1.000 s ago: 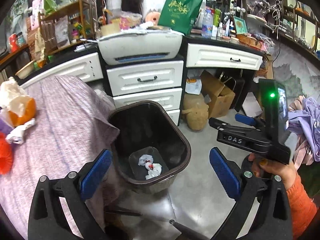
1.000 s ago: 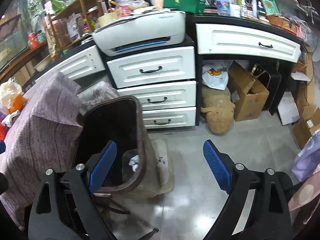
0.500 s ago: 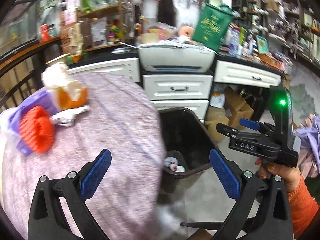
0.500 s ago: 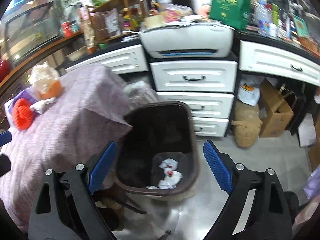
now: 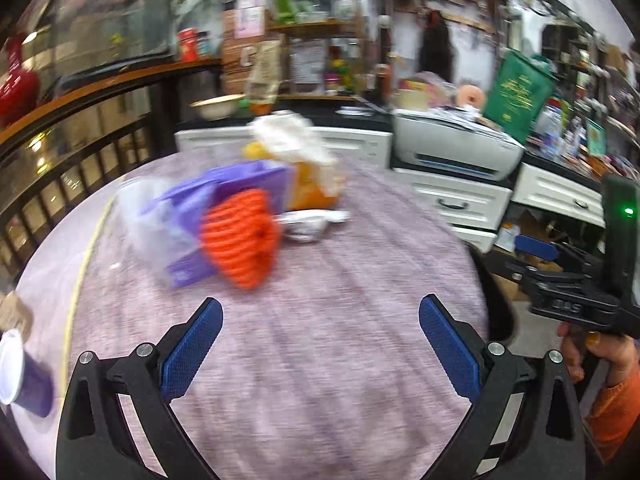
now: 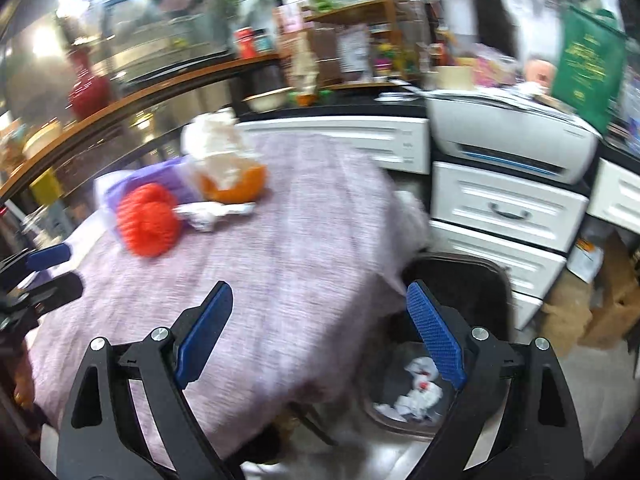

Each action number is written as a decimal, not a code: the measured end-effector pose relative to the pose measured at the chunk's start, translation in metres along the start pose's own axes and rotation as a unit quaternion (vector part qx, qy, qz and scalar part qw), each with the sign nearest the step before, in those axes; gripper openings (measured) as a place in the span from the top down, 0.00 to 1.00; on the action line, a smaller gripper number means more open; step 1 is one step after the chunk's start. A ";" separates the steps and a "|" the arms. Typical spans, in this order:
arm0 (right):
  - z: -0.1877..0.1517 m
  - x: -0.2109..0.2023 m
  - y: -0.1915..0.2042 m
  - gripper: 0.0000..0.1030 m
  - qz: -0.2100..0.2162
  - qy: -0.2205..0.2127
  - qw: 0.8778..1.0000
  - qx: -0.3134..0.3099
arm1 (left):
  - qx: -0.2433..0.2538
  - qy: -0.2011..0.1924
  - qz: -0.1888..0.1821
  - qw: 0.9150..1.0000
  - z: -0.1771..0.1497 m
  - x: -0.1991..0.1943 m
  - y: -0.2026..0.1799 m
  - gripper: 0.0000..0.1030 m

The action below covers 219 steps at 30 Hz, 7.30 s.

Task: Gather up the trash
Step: 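Move both tools back over the table toward the remaining trash, then grasp the orange mesh net with the left tool while the right grasps the white tissue, then carry the orange net and white tissue to the brown bin with both tools, then open the right tool over the bin while the left tool releases the orange net, then move both tools back over the table toward the purple bag and wrapper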

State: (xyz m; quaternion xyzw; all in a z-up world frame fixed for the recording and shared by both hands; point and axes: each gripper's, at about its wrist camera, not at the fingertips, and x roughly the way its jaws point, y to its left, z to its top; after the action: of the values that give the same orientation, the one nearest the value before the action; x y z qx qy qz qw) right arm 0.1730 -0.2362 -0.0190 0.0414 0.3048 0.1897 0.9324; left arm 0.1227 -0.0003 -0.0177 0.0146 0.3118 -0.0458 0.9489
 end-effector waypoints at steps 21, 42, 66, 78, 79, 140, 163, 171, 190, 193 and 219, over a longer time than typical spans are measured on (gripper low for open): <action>0.040 0.052 0.080 0.15 0.072 0.049 0.990 -0.110 | -0.054 0.050 0.020 0.997 0.021 0.055 0.052 0.26; 0.044 0.050 0.070 0.15 0.066 0.046 0.991 -0.106 | -0.095 0.052 0.013 0.994 0.013 0.039 0.059 0.84; 0.101 0.131 0.126 0.49 -0.044 0.008 0.967 -0.251 | -0.095 0.037 -0.026 0.994 -0.013 0.001 0.056 0.84; 0.097 0.119 0.119 0.86 -0.061 -0.039 0.970 -0.230 | -0.094 0.041 -0.025 0.994 -0.017 -0.001 0.054 0.84; 0.099 0.115 0.115 0.86 -0.062 -0.044 0.972 -0.221 | -0.094 0.041 -0.025 0.994 -0.017 -0.001 0.053 0.84; -0.076 0.083 -0.155 0.86 -0.142 0.121 0.976 0.111 | 0.008 0.047 -0.142 0.989 0.030 0.048 -0.109 0.84; -0.100 -0.026 -0.215 0.26 -0.213 0.045 0.954 0.208 | 0.109 0.128 -0.168 0.971 0.011 0.117 -0.214 0.84; -0.113 -0.042 -0.231 0.26 -0.230 0.040 0.946 0.225 | 0.129 0.171 -0.156 0.964 -0.005 0.153 -0.238 0.84; -0.118 -0.051 -0.240 0.26 -0.233 0.029 0.940 0.248 | 0.145 0.185 -0.136 0.962 -0.019 0.182 -0.259 0.18; -0.120 -0.052 -0.243 0.24 -0.234 0.029 0.937 0.256 | 0.151 0.177 -0.152 0.961 -0.019 0.172 -0.262 0.11; -0.104 -0.058 -0.213 0.17 -0.209 0.010 0.948 0.241 | 0.108 0.039 -0.205 0.972 0.006 0.047 -0.212 0.05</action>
State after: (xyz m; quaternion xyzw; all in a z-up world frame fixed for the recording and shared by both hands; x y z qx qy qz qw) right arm 0.1388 -0.4588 -0.1120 0.1984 0.3524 -0.0876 0.9104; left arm 0.1438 -0.2153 -0.0409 0.0544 0.3385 -0.2726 0.8990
